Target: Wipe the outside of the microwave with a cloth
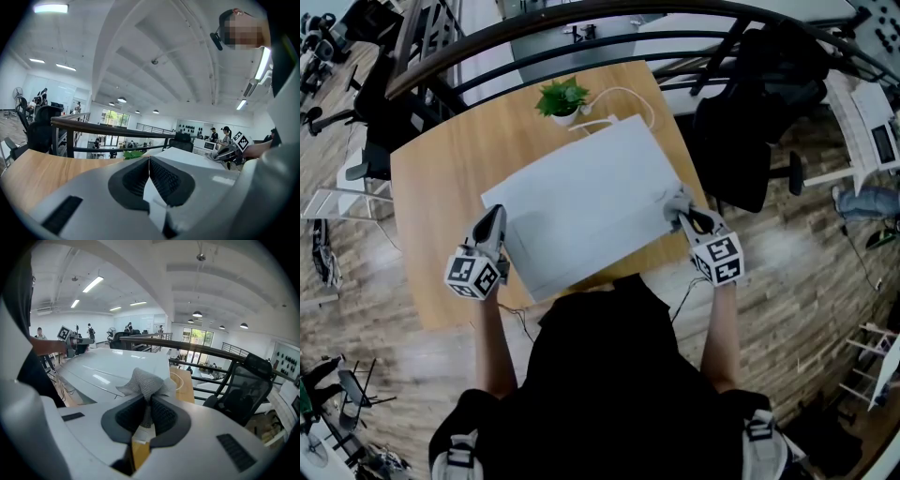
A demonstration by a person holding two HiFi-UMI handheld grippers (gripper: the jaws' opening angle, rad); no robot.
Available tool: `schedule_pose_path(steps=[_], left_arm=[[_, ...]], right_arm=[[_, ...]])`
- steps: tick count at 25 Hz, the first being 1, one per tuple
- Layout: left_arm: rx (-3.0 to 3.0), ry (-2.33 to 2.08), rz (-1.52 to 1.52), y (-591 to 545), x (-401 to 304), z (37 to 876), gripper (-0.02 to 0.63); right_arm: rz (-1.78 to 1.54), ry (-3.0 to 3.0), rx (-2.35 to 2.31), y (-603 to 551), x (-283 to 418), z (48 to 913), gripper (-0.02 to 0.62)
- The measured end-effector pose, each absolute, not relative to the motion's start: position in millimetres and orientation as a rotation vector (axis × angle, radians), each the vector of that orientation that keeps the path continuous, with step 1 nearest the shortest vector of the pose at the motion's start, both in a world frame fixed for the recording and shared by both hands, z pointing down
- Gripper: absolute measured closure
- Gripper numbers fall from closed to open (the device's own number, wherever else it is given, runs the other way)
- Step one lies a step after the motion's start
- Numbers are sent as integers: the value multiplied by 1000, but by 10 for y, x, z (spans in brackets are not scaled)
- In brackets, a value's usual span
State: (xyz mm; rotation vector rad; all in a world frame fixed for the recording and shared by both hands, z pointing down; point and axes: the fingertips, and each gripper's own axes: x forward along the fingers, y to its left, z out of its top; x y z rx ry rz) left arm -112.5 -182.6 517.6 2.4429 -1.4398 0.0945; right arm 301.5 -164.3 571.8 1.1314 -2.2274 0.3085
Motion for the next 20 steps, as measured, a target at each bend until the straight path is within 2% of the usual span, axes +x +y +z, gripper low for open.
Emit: schedule_pose_path(steps=[20], left_arm=[[2400, -1508, 71, -1789, -1319, 5181, 603]], right_arm=[[269, -2249, 1088, -2061, 2832, 5742, 568]])
